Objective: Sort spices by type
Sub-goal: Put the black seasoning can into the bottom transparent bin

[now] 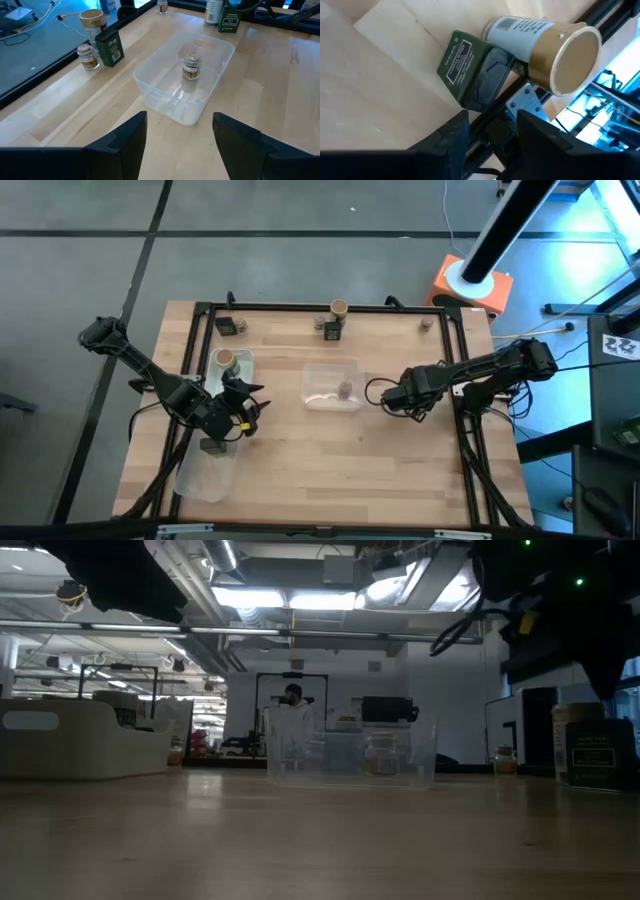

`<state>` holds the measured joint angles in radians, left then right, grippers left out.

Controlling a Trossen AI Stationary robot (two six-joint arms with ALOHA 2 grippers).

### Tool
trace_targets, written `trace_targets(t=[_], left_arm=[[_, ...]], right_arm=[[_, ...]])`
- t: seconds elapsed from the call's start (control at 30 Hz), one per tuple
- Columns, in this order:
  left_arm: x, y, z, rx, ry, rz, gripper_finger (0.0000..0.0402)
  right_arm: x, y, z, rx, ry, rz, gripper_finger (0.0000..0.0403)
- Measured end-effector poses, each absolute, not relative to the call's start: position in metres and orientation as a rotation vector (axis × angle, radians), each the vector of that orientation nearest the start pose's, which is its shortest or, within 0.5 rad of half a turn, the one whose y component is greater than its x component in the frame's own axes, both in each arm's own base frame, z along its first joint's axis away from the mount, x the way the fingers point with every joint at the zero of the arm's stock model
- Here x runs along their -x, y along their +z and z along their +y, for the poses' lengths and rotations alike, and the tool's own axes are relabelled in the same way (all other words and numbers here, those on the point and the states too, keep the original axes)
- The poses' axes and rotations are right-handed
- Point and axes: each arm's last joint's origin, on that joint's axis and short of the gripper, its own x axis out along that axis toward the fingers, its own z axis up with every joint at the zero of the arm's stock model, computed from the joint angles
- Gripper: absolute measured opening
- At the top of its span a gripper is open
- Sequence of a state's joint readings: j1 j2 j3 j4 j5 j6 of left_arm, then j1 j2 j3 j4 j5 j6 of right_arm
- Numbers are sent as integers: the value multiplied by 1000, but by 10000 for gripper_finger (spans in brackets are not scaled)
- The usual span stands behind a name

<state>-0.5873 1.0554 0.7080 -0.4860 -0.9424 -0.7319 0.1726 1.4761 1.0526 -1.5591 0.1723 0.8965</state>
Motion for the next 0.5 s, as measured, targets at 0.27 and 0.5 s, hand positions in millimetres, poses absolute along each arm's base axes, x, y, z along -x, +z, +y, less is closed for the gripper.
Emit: trace_targets(t=[0.27,0.5], left_arm=[[-178,243,-90,123,506,451,210],[-177,243,-91,125,495,462,210]], right_arm=[[-197,220,29,-317,-882,1695,168],[-195,221,29,-380,-879,1637,168]])
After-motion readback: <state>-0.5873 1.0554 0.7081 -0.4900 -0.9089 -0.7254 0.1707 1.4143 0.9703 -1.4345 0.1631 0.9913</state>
